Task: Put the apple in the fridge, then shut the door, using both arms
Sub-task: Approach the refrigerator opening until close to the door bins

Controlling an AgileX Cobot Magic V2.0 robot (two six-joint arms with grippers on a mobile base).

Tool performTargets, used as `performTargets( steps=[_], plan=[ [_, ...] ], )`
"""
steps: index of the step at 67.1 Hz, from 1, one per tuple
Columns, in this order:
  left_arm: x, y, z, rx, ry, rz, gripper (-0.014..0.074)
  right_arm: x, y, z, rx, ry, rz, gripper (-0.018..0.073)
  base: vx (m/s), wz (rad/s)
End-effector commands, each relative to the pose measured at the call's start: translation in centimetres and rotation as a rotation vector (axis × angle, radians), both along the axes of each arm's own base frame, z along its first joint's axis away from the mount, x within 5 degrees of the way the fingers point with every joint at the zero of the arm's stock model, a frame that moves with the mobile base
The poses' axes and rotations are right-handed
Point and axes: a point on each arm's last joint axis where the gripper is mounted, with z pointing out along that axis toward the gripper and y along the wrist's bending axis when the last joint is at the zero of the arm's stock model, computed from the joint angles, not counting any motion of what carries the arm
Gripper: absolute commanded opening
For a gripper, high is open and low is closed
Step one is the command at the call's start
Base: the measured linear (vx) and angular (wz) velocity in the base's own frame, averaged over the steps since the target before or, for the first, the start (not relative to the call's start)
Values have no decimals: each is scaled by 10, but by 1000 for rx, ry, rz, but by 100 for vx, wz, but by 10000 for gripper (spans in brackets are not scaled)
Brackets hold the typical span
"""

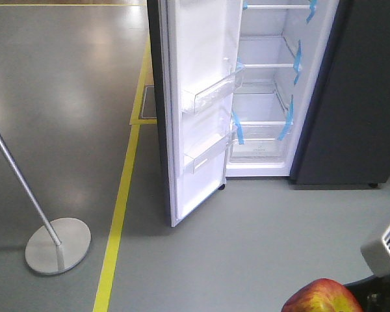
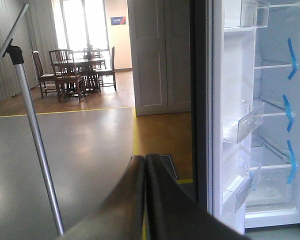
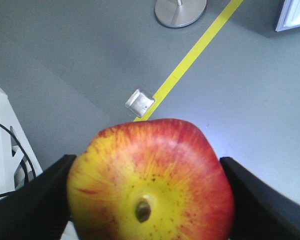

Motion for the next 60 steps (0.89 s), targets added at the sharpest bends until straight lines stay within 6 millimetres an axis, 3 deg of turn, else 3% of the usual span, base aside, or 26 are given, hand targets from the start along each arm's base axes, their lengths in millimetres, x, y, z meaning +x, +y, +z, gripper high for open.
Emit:
performTargets(
  steps=[1, 60],
  plan=[
    [-3, 0, 13, -16, -102, -5, -6, 3, 2, 12, 53, -53, -16, 412, 14, -1],
    [-3, 0, 13, -16, -102, -5, -6, 3, 2, 12, 53, -53, -16, 412, 13, 1]
  ],
)
